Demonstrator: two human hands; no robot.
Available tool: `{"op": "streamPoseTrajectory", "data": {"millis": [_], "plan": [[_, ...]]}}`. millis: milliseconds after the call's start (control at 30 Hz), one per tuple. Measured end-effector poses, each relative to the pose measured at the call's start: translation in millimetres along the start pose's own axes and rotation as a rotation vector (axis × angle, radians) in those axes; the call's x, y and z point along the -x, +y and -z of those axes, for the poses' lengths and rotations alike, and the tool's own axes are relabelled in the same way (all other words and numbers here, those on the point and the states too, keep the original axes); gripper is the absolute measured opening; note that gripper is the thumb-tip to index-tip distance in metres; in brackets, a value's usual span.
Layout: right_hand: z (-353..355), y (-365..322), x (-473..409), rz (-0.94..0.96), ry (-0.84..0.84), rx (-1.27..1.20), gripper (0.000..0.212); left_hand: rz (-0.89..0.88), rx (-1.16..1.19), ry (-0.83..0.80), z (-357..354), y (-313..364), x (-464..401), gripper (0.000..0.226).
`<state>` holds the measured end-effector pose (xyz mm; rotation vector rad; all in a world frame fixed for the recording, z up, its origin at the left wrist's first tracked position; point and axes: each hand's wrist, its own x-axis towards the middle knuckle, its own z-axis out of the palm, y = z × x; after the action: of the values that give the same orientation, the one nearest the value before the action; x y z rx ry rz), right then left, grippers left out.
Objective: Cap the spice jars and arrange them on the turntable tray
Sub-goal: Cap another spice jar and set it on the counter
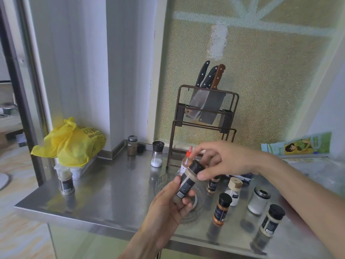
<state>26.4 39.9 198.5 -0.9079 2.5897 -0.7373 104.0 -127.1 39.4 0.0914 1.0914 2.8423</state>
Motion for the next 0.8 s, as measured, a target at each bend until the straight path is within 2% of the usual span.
{"op": "streamPoseTrajectory", "data": {"millis": [167, 300, 433, 533, 667, 800], "plan": [[-15, -5, -14, 0.055, 0.059, -0.030, 0.037, -0.075, 0.045, -0.033, 22, 5, 2, 0.034], [-43, -21, -38, 0.090, 0.096, 0.031, 0.038, -0.189, -0.015, 0.067, 50, 15, 7, 0.035], [-77, -40, -72, 0.124, 0.132, 0.226, 0.036, -0.354, -0.398, 0.363, 85, 36, 10, 0.020], [-103, -42, -102, 0.101, 0.143, 0.393, 0.036, -0.391, -0.566, 0.635, 112, 49, 10, 0.015], [-133, -28, -142, 0.056, 0.159, 0.424, 0.037, -0.493, -0.844, 0.960, 157, 64, 13, 0.021], [-151, -22, -163, 0.037, 0.123, 0.476, 0.037, -0.629, -1.016, 1.239, 196, 97, 22, 0.035]]}}
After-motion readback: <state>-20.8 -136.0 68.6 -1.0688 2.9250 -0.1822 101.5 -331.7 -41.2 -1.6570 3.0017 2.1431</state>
